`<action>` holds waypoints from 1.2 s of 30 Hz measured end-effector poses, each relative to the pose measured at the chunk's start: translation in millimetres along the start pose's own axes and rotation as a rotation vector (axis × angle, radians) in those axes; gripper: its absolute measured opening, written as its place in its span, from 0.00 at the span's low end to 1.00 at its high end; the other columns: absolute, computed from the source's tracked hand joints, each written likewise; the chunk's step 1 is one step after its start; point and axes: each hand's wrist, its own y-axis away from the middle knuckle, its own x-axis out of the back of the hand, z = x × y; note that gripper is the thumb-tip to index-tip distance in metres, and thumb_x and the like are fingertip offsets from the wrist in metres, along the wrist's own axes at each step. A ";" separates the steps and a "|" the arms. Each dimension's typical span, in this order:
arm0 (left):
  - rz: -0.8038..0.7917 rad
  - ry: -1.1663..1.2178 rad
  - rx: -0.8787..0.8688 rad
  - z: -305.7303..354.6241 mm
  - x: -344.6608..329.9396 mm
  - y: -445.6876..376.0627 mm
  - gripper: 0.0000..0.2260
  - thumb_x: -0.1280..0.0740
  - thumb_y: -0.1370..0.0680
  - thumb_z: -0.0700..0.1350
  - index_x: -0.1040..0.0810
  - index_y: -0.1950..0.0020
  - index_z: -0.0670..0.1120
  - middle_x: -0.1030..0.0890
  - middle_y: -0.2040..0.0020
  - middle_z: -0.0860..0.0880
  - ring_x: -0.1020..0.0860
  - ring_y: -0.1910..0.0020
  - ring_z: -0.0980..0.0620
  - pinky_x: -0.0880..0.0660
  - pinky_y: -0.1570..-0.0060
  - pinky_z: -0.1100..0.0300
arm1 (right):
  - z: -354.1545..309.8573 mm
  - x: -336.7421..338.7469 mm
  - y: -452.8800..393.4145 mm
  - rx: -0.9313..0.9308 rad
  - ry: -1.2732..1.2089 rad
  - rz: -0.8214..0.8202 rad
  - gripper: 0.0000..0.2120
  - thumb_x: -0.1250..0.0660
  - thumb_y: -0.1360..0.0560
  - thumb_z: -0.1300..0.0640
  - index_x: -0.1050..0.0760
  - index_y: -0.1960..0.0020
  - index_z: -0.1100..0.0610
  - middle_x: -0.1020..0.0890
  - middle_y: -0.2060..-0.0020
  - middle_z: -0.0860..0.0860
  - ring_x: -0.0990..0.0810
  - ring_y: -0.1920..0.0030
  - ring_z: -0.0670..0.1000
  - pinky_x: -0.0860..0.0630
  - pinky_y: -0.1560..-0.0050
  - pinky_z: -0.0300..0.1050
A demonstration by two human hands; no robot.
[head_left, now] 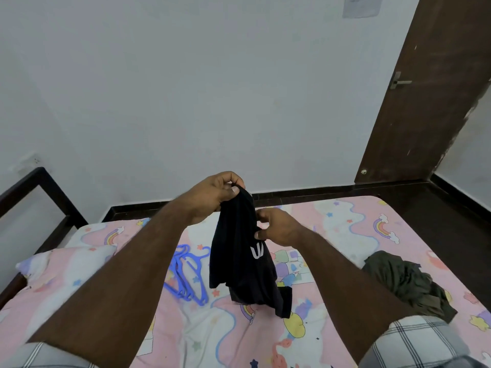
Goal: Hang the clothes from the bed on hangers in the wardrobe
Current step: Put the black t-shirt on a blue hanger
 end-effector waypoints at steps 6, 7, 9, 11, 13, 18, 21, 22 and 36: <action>0.068 0.099 0.000 -5.6 17.5 11.3 0.08 0.37 0.18 0.42 0.21 0.52 0.53 0.21 0.44 0.39 0.28 0.50 0.44 0.33 0.60 0.58 | 36.0 -24.2 -4.2 -0.143 0.087 0.024 0.22 0.24 0.29 0.61 0.21 0.35 0.54 0.17 0.42 0.48 0.20 0.43 0.49 0.30 0.46 0.39; 0.082 0.105 -0.002 -6.8 20.0 13.2 0.08 0.37 0.18 0.42 0.21 0.52 0.53 0.21 0.44 0.40 0.28 0.51 0.44 0.33 0.60 0.58 | 40.8 -28.7 -5.4 -0.155 0.084 0.042 0.21 0.24 0.29 0.61 0.21 0.37 0.55 0.17 0.43 0.48 0.20 0.44 0.49 0.29 0.46 0.39; 0.107 0.103 -0.007 -9.4 23.4 16.8 0.07 0.37 0.18 0.42 0.22 0.52 0.52 0.19 0.44 0.41 0.26 0.51 0.45 0.32 0.59 0.57 | 43.0 -35.9 -5.8 -0.165 0.041 0.105 0.12 0.25 0.27 0.60 0.18 0.44 0.56 0.16 0.50 0.49 0.19 0.48 0.50 0.28 0.49 0.40; 0.139 0.104 -0.013 -12.5 27.7 21.6 0.06 0.38 0.17 0.40 0.24 0.50 0.50 0.17 0.45 0.43 0.23 0.50 0.46 0.31 0.58 0.57 | 41.5 -38.9 -7.1 -0.175 -0.028 0.178 0.04 0.28 0.26 0.62 0.17 0.53 0.55 0.16 0.58 0.46 0.19 0.54 0.48 0.25 0.53 0.40; 0.175 0.123 -0.021 -14.3 32.7 26.8 0.07 0.40 0.16 0.38 0.25 0.50 0.48 0.16 0.46 0.44 0.21 0.51 0.47 0.31 0.57 0.56 | 42.5 -35.9 -8.2 -0.214 -0.096 0.252 0.05 0.32 0.25 0.62 0.19 0.57 0.55 0.18 0.60 0.45 0.20 0.58 0.48 0.21 0.53 0.44; 0.161 0.192 -0.028 -17.8 38.1 34.7 0.08 0.41 0.16 0.36 0.26 0.50 0.46 0.15 0.50 0.45 0.19 0.54 0.50 0.30 0.57 0.57 | 43.6 -35.6 -12.9 -0.180 -0.206 0.139 0.14 0.29 0.24 0.61 0.24 0.40 0.55 0.20 0.41 0.51 0.21 0.46 0.50 0.21 0.48 0.47; 0.122 0.193 -0.024 -18.0 36.7 34.7 0.09 0.42 0.16 0.36 0.25 0.50 0.46 0.15 0.50 0.45 0.19 0.54 0.50 0.31 0.57 0.56 | 31.0 -48.1 -19.9 -0.116 -0.195 0.025 0.35 0.26 0.27 0.62 0.35 0.24 0.50 0.28 0.28 0.50 0.25 0.39 0.52 0.25 0.41 0.47; 0.113 0.194 -0.025 -17.5 36.6 35.3 0.09 0.42 0.16 0.36 0.25 0.50 0.46 0.15 0.49 0.45 0.19 0.54 0.50 0.31 0.57 0.56 | 27.1 -52.5 -22.9 -0.096 -0.201 0.008 0.38 0.25 0.27 0.62 0.37 0.22 0.48 0.30 0.27 0.49 0.25 0.36 0.54 0.25 0.38 0.49; 0.213 0.347 -0.031 -38.9 70.1 49.8 0.08 0.41 0.17 0.36 0.25 0.50 0.47 0.16 0.48 0.46 0.20 0.53 0.49 0.31 0.57 0.57 | 32.5 -42.1 -25.1 -0.130 -0.225 0.225 0.07 0.26 0.26 0.64 0.16 0.50 0.56 0.18 0.66 0.43 0.23 0.66 0.40 0.29 0.59 0.35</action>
